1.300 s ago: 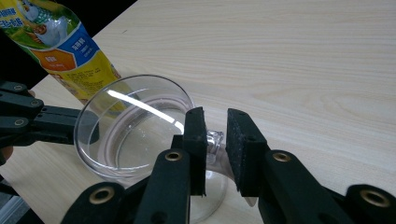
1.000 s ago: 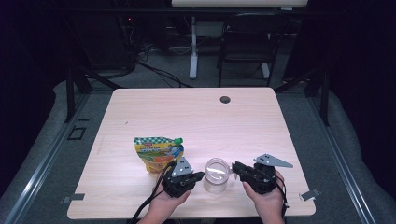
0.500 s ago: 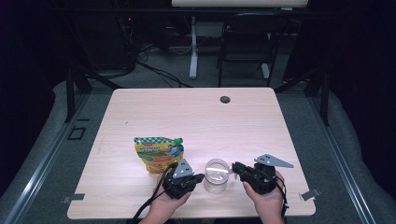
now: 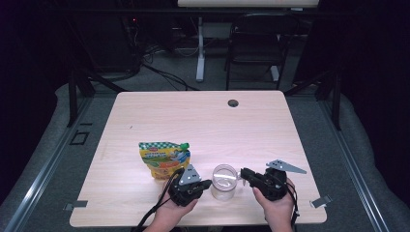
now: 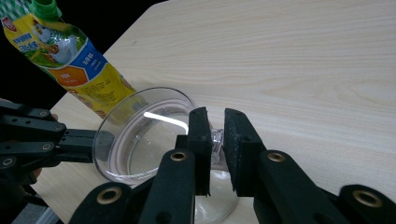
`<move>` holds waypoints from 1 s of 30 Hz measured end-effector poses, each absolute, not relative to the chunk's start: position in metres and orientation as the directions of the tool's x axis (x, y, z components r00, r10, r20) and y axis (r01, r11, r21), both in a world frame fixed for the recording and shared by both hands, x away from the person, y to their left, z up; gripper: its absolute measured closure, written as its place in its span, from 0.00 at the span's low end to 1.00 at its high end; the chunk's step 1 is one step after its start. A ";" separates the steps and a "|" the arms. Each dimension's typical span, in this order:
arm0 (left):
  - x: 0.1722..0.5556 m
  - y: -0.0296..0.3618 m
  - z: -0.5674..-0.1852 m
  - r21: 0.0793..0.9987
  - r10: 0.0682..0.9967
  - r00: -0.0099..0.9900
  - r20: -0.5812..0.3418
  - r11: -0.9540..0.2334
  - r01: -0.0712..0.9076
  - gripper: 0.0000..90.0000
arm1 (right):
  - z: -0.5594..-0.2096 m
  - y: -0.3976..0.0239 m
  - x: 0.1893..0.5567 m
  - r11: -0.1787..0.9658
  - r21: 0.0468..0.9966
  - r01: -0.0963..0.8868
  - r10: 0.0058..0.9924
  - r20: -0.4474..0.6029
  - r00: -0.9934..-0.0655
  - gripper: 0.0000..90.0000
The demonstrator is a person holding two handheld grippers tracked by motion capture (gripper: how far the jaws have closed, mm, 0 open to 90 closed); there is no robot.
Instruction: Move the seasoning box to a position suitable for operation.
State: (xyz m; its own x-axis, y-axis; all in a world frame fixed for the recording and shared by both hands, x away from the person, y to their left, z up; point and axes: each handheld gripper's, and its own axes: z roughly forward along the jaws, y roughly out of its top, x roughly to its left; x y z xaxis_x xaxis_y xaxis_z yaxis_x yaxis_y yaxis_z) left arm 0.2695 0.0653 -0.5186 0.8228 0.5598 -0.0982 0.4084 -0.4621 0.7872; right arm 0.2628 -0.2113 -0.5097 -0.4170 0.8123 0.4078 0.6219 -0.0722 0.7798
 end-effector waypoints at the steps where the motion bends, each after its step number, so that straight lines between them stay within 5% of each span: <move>1: 0.270 0.065 -0.518 0.787 0.560 0.823 -0.098 -0.462 0.408 1.00 | -0.510 -0.212 0.263 -0.078 0.779 0.623 0.811 0.413 -0.415 0.90; 30: 0.271 0.069 -0.506 0.837 0.558 0.820 -0.128 -0.382 0.391 1.00 | -0.517 -0.222 0.267 -0.184 0.720 0.669 0.748 0.544 -0.380 0.90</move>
State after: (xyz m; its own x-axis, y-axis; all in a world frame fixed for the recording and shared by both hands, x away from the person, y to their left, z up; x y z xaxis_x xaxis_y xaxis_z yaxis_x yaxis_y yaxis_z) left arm 0.2708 0.0686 -0.5055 0.8200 0.5579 -0.1281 0.3909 -0.3824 0.8372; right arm 0.2672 -0.2217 -0.5173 -0.3799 0.7482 0.5439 0.6692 -0.1836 0.7200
